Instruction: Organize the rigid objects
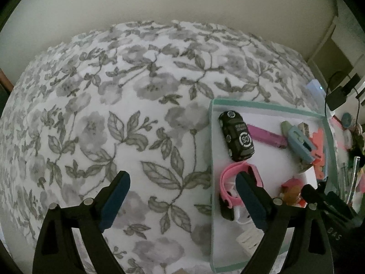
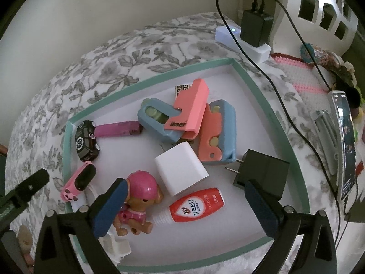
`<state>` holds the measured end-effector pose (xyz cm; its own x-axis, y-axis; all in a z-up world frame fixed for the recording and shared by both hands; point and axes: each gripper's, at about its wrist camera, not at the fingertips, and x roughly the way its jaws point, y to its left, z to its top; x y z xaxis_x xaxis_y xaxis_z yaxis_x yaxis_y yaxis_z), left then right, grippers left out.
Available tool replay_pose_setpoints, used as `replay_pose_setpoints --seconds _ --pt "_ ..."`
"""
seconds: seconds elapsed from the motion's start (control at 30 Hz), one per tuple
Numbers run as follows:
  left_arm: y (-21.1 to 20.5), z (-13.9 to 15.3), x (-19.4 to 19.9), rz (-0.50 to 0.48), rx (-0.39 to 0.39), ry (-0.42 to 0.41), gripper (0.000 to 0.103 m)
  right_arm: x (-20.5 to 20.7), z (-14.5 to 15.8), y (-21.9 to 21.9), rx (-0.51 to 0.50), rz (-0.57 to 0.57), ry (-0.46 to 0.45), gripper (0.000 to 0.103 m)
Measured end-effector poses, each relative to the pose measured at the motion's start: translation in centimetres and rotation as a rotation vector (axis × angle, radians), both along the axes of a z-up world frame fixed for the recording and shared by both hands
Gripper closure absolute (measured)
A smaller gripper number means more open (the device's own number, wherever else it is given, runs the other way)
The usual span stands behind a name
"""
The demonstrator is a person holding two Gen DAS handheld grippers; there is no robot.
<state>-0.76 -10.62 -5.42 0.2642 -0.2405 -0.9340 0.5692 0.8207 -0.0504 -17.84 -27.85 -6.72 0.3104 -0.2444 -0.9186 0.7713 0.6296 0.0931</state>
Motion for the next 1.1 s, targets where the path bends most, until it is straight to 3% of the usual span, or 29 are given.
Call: replay_pose_setpoints --seconds 0.33,0.57,1.1 --pt "0.0 -1.1 0.2 0.005 0.002 0.021 0.009 0.5 -0.1 0.3 -0.005 0.031 0.006 0.0" --pt "0.3 -0.5 0.1 0.004 -0.026 0.013 0.009 0.6 0.2 0.7 -0.014 0.049 -0.006 0.0" --pt "2.9 1.7 -0.6 0.031 0.016 -0.061 0.009 2.3 1.5 4.7 -0.053 0.175 -0.006 0.0"
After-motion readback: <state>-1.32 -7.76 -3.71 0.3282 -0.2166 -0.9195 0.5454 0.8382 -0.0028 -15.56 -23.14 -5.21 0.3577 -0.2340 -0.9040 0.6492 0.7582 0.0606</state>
